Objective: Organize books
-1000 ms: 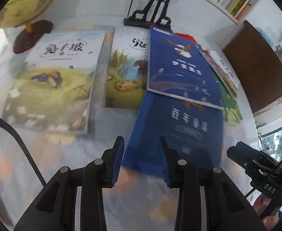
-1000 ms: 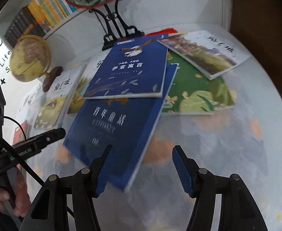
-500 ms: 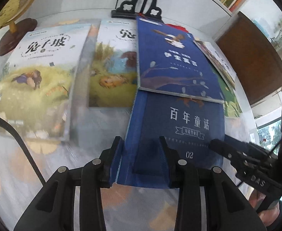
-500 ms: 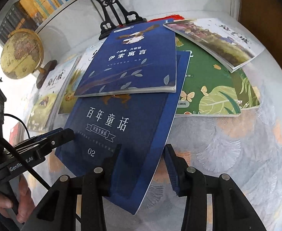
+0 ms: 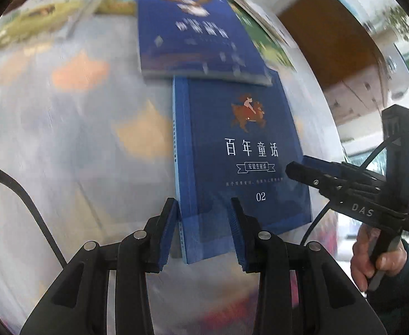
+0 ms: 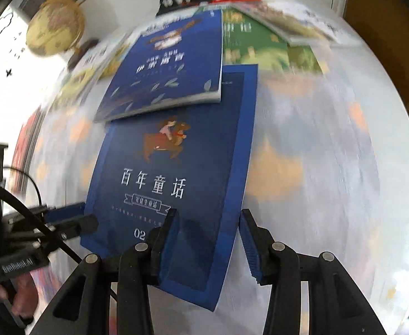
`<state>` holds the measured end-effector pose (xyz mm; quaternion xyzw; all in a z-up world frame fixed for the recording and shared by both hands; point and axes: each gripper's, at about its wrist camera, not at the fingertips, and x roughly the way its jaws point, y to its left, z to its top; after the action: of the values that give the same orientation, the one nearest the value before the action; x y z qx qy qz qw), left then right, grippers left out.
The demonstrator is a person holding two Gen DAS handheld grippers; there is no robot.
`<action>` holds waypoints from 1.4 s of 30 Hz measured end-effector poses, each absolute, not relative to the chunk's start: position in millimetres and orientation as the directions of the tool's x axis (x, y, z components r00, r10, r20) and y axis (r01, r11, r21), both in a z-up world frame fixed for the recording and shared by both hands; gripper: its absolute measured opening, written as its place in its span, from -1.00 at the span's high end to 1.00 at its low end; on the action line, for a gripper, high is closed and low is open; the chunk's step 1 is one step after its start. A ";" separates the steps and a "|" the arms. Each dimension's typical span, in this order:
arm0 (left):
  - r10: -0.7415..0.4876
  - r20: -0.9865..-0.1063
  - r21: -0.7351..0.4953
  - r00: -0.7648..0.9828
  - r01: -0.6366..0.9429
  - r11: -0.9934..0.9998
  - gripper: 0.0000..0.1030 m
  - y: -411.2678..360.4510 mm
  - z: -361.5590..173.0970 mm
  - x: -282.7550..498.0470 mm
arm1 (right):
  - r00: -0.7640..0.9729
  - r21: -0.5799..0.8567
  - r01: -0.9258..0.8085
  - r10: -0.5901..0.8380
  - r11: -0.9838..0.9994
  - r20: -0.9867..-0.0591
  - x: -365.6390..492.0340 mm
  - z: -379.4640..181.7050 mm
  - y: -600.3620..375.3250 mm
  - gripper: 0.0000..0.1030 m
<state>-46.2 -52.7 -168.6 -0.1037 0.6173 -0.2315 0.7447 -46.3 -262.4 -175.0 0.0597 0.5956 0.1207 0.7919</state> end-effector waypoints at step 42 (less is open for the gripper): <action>-0.745 -0.607 -0.789 0.275 -0.102 0.605 0.60 -93.7 -173.9 -104.4 | 0.282 0.517 -0.117 0.528 0.848 -0.801 -108.9 -192.4 -337.9 -0.10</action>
<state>-104.4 -93.7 -173.9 -0.3806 0.5568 -0.2291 0.7019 -108.9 -337.9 -192.4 0.1824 0.5624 0.2069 0.7795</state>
